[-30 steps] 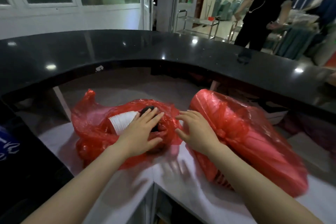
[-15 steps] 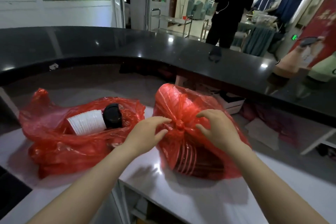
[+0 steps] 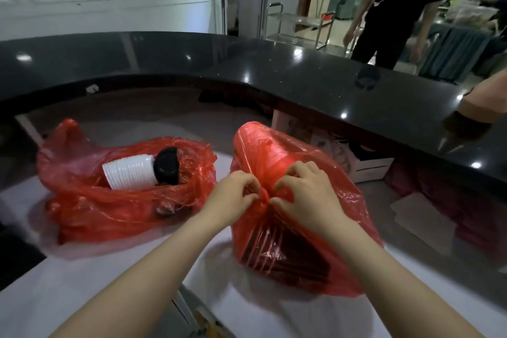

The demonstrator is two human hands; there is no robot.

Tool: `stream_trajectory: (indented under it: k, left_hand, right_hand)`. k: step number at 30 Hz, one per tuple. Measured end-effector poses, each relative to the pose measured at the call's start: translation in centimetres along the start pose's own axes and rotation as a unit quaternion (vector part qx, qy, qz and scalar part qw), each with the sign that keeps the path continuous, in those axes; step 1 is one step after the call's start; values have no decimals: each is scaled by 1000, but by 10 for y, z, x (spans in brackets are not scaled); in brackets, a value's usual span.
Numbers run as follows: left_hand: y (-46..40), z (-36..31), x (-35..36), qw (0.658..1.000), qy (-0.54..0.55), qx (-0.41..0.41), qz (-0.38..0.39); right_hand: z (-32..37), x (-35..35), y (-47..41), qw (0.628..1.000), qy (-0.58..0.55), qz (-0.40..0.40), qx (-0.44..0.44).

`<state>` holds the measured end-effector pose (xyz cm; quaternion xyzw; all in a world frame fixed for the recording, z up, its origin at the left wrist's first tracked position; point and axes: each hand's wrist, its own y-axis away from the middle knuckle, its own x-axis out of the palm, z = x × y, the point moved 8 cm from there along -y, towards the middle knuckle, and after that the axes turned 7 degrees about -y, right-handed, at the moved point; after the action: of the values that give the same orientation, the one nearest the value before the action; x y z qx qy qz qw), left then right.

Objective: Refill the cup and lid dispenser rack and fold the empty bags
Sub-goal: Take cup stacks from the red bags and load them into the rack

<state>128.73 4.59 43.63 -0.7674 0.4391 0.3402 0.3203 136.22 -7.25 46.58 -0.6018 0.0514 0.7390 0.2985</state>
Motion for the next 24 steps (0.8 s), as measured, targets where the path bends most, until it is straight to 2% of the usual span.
stream_trajectory:
  k: [3,9,14,18,22,24]
  left_hand:
    - [3,4,-7,1000,14,-6,-17]
    - [17,17,-19,986,159,-32,-46]
    - [30,41,-43,977,157,-66,-127]
    - [26,38,-38,987,113,-69,-93]
    - [20,34,-18,973,200,-89,-73]
    - [20,39,-11,943,306,-100,-82]
  right_hand:
    - [5,15,-6,998,21,48,-17]
    - [4,9,-16,999,18,23,-18]
    - [-19,-6,-18,1000,6,1,24]
    - [-16,-7,-18,1000,-1,12,2]
    - [-8,-2,-14,999,-11,25,-28]
    - [-10,-1,-13,999,-24,28,-26]
